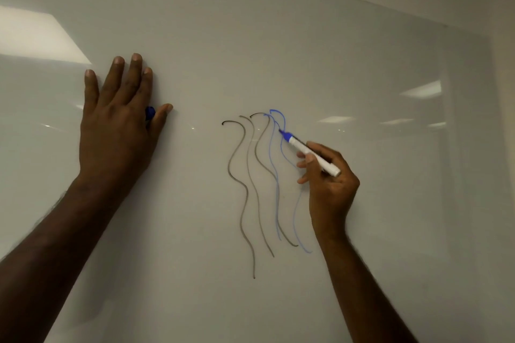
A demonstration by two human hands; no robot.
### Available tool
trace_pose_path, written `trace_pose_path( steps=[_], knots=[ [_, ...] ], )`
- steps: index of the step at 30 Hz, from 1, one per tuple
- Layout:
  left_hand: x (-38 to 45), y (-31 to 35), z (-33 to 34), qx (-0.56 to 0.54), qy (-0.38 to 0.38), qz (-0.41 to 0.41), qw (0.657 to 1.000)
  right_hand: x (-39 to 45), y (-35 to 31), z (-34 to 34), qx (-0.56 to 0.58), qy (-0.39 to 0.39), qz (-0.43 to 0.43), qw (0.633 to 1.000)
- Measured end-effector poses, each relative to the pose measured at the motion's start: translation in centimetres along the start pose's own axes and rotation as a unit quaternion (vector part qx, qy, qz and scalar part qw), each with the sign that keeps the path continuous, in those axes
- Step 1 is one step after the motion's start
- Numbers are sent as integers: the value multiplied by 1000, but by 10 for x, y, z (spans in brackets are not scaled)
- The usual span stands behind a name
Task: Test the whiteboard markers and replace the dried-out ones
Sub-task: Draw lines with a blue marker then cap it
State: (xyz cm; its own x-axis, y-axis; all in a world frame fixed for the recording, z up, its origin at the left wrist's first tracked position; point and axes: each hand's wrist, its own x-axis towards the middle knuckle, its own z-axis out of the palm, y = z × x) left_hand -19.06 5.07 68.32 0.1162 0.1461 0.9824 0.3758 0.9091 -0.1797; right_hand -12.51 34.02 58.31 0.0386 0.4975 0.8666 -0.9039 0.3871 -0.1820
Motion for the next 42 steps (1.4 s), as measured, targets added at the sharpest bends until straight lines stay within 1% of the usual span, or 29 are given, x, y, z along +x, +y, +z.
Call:
trace_pose_path(
  steps=[2,5,9,11,13,16,17,19,21,22,23,25,26,27,28,29,30,31,32,35,37,38,42],
  knots=[
    [0,0,0,-1,2,2,1000,-19,3,-14,-11,-1,-3,1000],
    [-2,0,0,-1,2,6,1000,-56,9,-42,-26,28,18,999],
    [-2,1,-1,-3,-5,7,1000,-110,14,-87,-98,-11,21,995],
    [-2,1,-3,-6,-5,6,1000,-127,13,-109,-118,-5,32,993],
    [-3,2,-3,-10,-7,6,1000,-133,6,-123,-123,13,37,992],
    [-3,3,-5,-28,-8,2,1000,-128,-12,-127,-86,81,43,992],
    [-4,3,-7,-53,-3,-2,999,-124,-19,-127,-70,95,47,992],
    [-7,5,-15,-147,21,0,989,-122,-30,-127,-53,104,57,992],
    [-17,9,-28,-244,60,19,968,-125,-40,-126,-50,95,73,992],
    [-27,13,-35,-287,69,11,955,-128,-45,-125,-50,90,79,992],
    [-41,20,-41,-331,65,-18,941,-132,-49,-124,-48,86,85,991],
    [-79,40,-54,-433,29,-89,897,-138,-58,-122,-44,82,102,990],
    [-101,53,-61,-491,6,-125,862,-142,-63,-120,-40,80,114,989],
    [-125,69,-67,-556,-20,-163,815,-146,-67,-117,-33,78,126,988],
    [-148,86,-71,-622,-46,-202,755,-150,-72,-113,-27,72,138,987],
    [-171,101,-75,-680,-73,-241,688,-154,-76,-110,-21,61,148,987],
    [-195,116,-78,-724,-96,-283,622,-160,-80,-106,-14,47,161,986],
    [-214,131,-81,-753,-105,-317,566,-165,-85,-104,-2,35,166,986],
    [-231,144,-85,-772,-102,-346,524,-170,-89,-102,13,24,167,986],
    [-270,170,-97,-778,-74,-456,427,-199,-98,-98,45,-1,191,981],
    [-285,177,-103,-769,-87,-519,363,-221,-103,-96,50,-36,211,976],
    [-291,179,-104,-769,-94,-532,341,-232,-105,-95,47,-59,220,973],
    [-304,178,-105,-765,-112,-556,304,-250,-106,-93,29,-128,237,963]
  ],
)
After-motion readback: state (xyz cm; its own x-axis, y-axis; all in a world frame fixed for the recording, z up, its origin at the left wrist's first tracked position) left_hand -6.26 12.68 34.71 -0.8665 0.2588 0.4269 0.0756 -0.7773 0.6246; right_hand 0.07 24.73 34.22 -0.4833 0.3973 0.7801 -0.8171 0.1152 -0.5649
